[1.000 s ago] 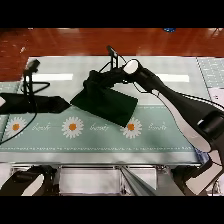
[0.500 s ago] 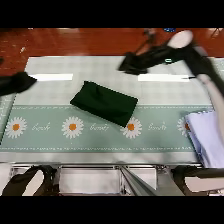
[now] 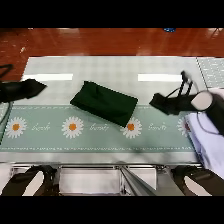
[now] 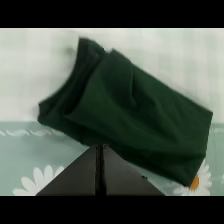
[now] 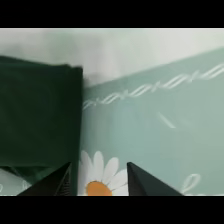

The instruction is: Fold the shirts.

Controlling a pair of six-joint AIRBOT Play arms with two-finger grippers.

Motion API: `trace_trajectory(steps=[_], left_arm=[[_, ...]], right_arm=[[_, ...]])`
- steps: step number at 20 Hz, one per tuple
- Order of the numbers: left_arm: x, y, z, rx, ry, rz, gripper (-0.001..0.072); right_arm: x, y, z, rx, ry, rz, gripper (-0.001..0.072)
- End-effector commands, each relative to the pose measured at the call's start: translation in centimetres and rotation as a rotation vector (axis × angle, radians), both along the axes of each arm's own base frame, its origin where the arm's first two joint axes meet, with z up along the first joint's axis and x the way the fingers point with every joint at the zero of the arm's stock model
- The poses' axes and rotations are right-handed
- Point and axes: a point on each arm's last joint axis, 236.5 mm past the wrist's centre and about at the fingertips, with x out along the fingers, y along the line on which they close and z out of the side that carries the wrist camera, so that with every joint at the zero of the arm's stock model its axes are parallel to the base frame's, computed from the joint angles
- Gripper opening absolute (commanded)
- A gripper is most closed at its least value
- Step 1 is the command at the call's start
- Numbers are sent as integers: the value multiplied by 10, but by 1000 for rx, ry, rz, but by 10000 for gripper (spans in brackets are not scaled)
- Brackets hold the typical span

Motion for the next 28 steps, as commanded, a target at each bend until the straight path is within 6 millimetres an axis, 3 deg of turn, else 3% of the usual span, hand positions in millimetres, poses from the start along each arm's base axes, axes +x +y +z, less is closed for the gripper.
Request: trace_trajectory(steps=[1,6,10,11,12,13,16,19,22,25,28], left_arm=[[-16,-26,-30,-7,66,-74,20],[-17,-31,-36,-8,81,-89,20],[-14,-29,-36,-8,73,-80,20],[-13,-29,-37,-8,78,-80,20],[-13,-29,-38,-8,80,-80,20],[-13,-29,-38,-8,82,-81,20],[-13,-29,-39,-8,83,-80,20],[-13,-30,-39,-8,83,-81,21],[-13,-29,-39,-7,83,-81,21],[-13,-30,-39,-8,82,-81,21],[-13,-30,-39,-8,82,-81,20]], right_arm=[[-9,37,-43,171,61,-64,406],[7,88,-61,348,132,10,406],[14,124,-75,371,202,98,398],[18,133,-75,376,205,128,354],[24,141,-72,375,187,165,232],[33,151,-65,371,140,215,45],[66,170,-22,366,0,305,22],[98,169,30,242,-110,413,22],[125,168,114,175,-254,497,22],[141,137,195,75,-369,493,22],[139,80,253,-21,-425,425,22]])
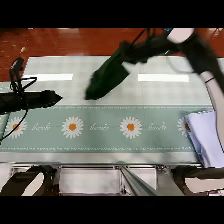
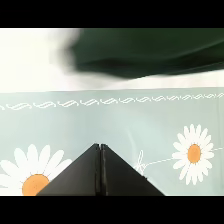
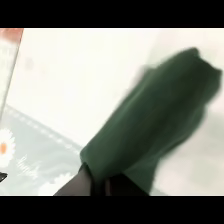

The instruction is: Fold the shirts.

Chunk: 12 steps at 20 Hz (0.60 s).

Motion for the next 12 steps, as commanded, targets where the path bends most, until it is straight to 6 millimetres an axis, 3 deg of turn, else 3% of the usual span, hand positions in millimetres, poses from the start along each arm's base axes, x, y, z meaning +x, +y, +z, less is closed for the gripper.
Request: trace_trajectory(steps=[1,4,6,9,12], left_arm=[[0,0,0,1,0,0,21],[0,0,0,1,1,-1,20],[0,0,0,1,1,-1,20],[0,0,0,1,0,0,21],[1,0,0,1,-2,1,21]], right_arm=[[-7,-70,66,-95,-75,-113,22],[-18,-155,103,-111,-91,-297,22],[-34,-217,112,-136,-57,-433,22],[-73,-294,110,-180,41,-590,22],[-119,-342,102,-227,156,-684,21]])
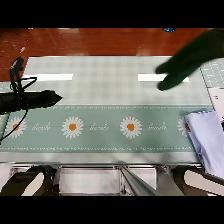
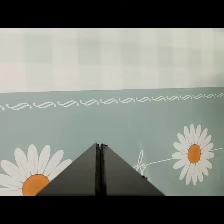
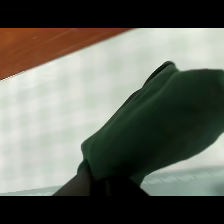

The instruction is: Fold the shirts.

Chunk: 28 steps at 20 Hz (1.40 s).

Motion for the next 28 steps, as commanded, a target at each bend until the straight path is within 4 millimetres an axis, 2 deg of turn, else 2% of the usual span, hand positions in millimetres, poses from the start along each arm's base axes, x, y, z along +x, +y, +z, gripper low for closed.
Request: trace_trajectory(steps=[1,4,6,9,12,13,14,15,16,18,20,21,22,23,24,25,26,27,28], left_arm=[[2,1,1,1,-8,5,20],[8,3,4,2,-33,22,21],[9,3,4,3,-36,24,21],[9,3,4,3,-36,25,20],[12,5,6,3,-49,33,21],[13,5,6,4,-55,38,21],[15,6,7,4,-62,42,21],[17,7,8,4,-69,47,21],[19,8,10,5,-79,54,21],[25,11,12,8,-102,71,21],[39,17,15,32,-155,84,20],[48,21,21,46,-193,93,21],[60,28,34,49,-228,115,21],[72,36,53,50,-263,134,21],[87,44,80,53,-315,151,20],[99,49,110,55,-371,161,20],[112,50,146,54,-438,160,20],[122,44,177,51,-494,141,20],[130,31,207,46,-543,102,20]], right_arm=[[-67,-57,-14,-10,168,-144,22],[-108,-93,-33,-15,245,-308,22],[-147,-116,-62,-16,340,-439,22],[-226,-147,-112,-74,542,-657,22],[-314,-166,-146,-164,767,-856,22],[-338,-166,-155,-182,836,-891,23],[-360,-165,-164,-192,906,-926,50],[-380,-162,-175,-180,975,-972,244],[-389,-155,-188,-140,1010,-988,421],[-384,-149,-211,-83,1009,-965,411],[-371,-164,-215,-106,937,-986,403],[-357,-174,-215,-113,866,-981,393],[-336,-184,-212,-113,772,-970,293],[-304,-195,-203,-96,637,-946,123],[-264,-202,-189,-64,479,-899,36],[-212,-204,-164,-27,279,-818,23],[-156,-197,-129,11,79,-715,22],[-109,-181,-96,43,-73,-606,22],[-65,-153,-64,60,-188,-475,22]])
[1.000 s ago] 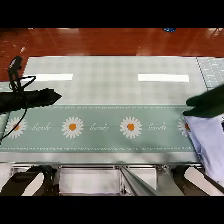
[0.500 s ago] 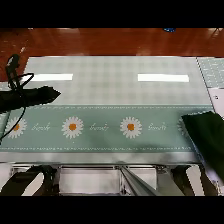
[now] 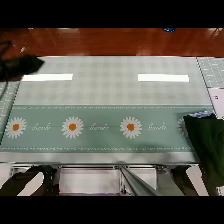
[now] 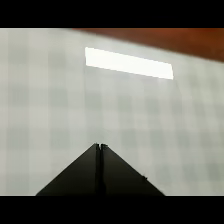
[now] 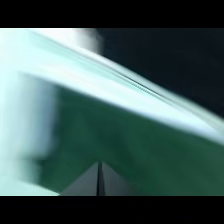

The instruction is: Fold the shirts.

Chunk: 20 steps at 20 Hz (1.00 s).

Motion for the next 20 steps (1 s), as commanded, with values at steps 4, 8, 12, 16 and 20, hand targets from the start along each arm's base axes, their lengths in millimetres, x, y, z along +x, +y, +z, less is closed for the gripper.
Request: trace_trajectory(steps=[4,8,12,16,20], left_arm=[[23,-98,82,43,-63,-300,19],[6,-86,-73,310,352,-269,19],[-26,-40,-173,265,645,-114,20],[-35,-40,-178,268,676,-149,20],[-36,-40,-179,269,682,-152,20]], right_arm=[[218,198,86,-84,-401,778,22],[221,283,-38,-245,43,1072,22],[196,294,-130,-187,357,1085,22],[199,303,-132,-155,330,1088,22],[195,302,-127,-153,333,1088,23]])
